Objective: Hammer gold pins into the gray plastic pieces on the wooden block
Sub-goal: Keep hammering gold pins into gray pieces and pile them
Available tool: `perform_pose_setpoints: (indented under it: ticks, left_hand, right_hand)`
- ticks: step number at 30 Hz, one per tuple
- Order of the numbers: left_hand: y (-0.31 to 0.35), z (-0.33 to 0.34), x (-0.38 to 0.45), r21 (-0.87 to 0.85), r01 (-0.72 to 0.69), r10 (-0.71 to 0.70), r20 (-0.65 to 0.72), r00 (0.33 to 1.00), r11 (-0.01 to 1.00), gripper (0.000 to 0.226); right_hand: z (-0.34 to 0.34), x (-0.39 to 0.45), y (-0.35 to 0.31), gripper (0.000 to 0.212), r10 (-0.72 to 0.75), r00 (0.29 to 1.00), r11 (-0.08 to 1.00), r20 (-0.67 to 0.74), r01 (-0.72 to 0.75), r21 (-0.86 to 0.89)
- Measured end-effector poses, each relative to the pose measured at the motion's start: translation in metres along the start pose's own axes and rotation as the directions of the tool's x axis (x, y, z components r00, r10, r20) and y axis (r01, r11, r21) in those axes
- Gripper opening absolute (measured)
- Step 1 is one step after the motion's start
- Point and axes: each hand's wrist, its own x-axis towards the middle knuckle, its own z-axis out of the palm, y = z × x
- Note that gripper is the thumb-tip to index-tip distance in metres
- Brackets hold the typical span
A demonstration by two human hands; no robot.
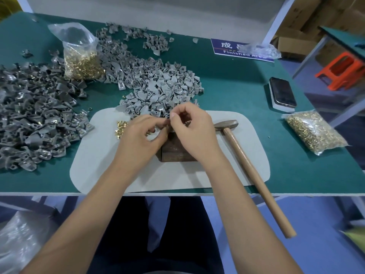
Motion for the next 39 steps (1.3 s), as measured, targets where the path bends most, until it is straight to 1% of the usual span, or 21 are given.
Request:
perform_pose_setpoints:
  ticks: [3,5,8,10,13,15,17,24,28,33,39]
  left_hand:
    - [0.000,0.001,0.001,-0.038,0.027,-0.027,0.006,1.000,0.999,0.030]
    - [0.001,0.002,0.001,-0.050,0.056,-0.056,0.006,0.998,0.997,0.026]
    - [0.000,0.000,0.001,-0.046,0.061,-0.061,0.006,0.998,0.997,0.017]
    - [0.001,0.000,0.001,-0.051,0.086,-0.086,0.002,0.996,0.995,0.017]
    - [0.003,-0.001,0.000,-0.048,0.101,-0.101,0.003,0.995,0.994,0.019]
    - [0.004,-0.001,0.000,-0.051,0.103,-0.103,0.011,0.995,0.993,0.016]
    - [0.005,-0.002,0.001,-0.039,0.100,-0.099,0.013,0.995,0.994,0.013]
    - [0.004,-0.001,0.000,-0.030,0.109,-0.108,0.031,0.994,0.994,0.013]
    - [0.006,-0.001,0.000,-0.044,0.127,-0.126,0.027,0.992,0.991,0.011]
    - [0.007,-0.002,0.000,-0.062,0.114,-0.113,0.011,0.994,0.992,0.010]
    - [0.006,-0.002,0.000,-0.034,0.101,-0.101,0.011,0.995,0.994,0.007]
  right_hand:
    - [-0.007,-0.004,0.001,0.007,-0.037,0.998,0.997,0.057,0.041,-0.071]
    - [-0.008,-0.005,0.001,0.006,-0.045,0.997,0.996,0.069,0.050,-0.075]
    - [-0.008,-0.006,0.001,0.006,-0.054,0.996,0.995,0.069,0.060,-0.086]
    - [-0.010,-0.005,0.000,0.006,-0.045,0.997,0.995,0.062,0.050,-0.081]
    - [-0.016,-0.003,0.001,0.008,0.012,0.996,0.999,0.092,-0.007,-0.048]
    - [-0.022,-0.003,0.003,0.008,-0.015,0.995,0.997,0.102,0.023,-0.076]
    - [-0.025,-0.004,0.005,0.009,-0.065,0.995,0.989,0.077,0.075,-0.126]
    - [-0.022,-0.007,0.008,0.006,-0.058,0.994,0.985,0.089,0.072,-0.155]
    - [-0.019,-0.007,0.008,0.007,-0.056,0.993,0.972,0.105,0.079,-0.222]
    - [-0.017,-0.007,0.004,0.008,-0.075,0.990,0.938,0.123,0.112,-0.327]
    - [-0.019,-0.002,-0.012,0.010,-0.109,0.976,0.842,0.188,0.191,-0.504]
